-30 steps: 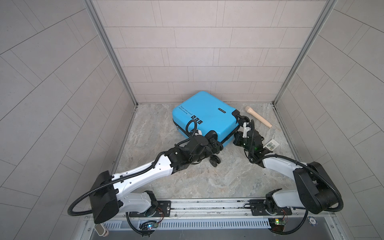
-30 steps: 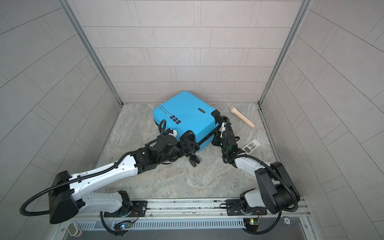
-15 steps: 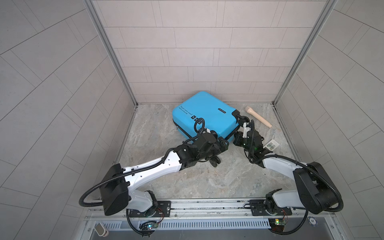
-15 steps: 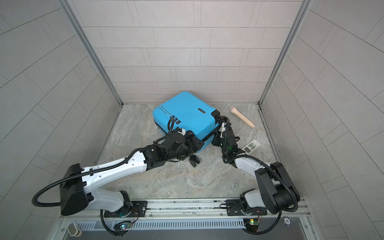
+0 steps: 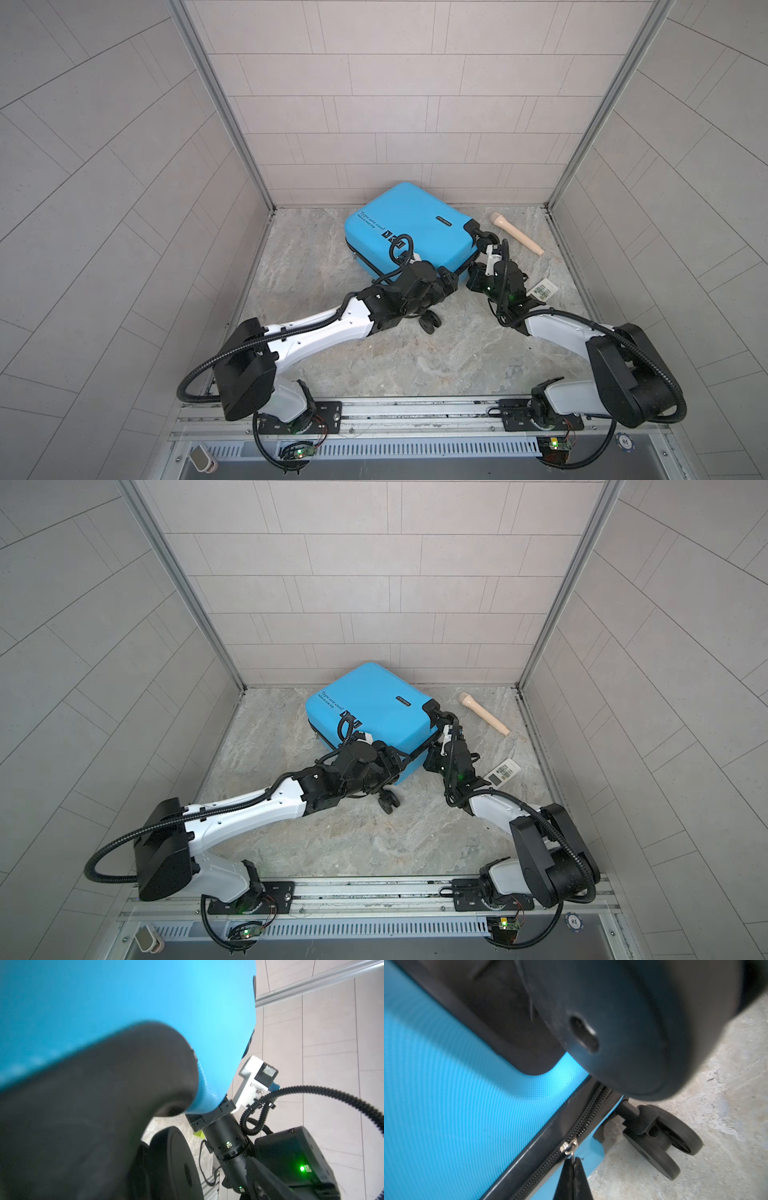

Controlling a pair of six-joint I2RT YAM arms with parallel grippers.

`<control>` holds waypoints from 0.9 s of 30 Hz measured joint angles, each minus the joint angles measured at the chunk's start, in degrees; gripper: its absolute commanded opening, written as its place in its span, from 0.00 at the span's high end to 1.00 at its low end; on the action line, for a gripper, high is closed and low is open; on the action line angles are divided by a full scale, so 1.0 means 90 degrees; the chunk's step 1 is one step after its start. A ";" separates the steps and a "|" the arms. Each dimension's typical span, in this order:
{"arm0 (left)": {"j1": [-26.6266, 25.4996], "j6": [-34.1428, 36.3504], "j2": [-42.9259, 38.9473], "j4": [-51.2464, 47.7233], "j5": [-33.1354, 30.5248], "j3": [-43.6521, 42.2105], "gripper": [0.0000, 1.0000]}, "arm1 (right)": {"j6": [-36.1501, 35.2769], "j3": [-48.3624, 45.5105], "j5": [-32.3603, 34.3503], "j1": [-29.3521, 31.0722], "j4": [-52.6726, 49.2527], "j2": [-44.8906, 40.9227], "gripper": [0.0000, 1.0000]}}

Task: Pack the luggage

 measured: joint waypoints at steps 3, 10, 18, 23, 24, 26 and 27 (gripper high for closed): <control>0.0049 -0.0090 0.0000 0.0083 -0.0073 -0.0002 0.14 | 0.0000 -0.0005 -0.0002 0.0000 0.0015 0.0005 1.00; 0.0085 -0.0250 0.0070 0.0238 -0.0012 -0.0121 0.48 | -0.0007 -0.0005 -0.0027 -0.0022 0.0005 0.0005 1.00; 0.0134 -0.0194 -0.0068 0.0653 0.0092 -0.0437 1.00 | -0.0138 -0.0017 -0.0357 -0.0243 0.0044 0.0036 1.00; 0.0221 -0.0068 -0.0260 0.0724 0.0168 -0.0636 1.00 | -0.0374 -0.0044 -0.0947 -0.0515 0.0211 0.0148 1.00; 0.0243 -0.0024 -0.0301 0.0709 0.0175 -0.0668 1.00 | -0.0415 -0.0044 -0.1117 -0.0576 0.0262 0.0187 1.00; 0.0287 0.0068 -0.0398 0.0629 0.0204 -0.0716 1.00 | -0.0476 -0.0044 -0.1401 -0.0687 0.0423 0.0296 1.00; 0.0304 0.0124 -0.0454 0.0580 0.0214 -0.0743 1.00 | -0.0500 -0.0044 -0.1528 -0.0741 0.0500 0.0357 1.00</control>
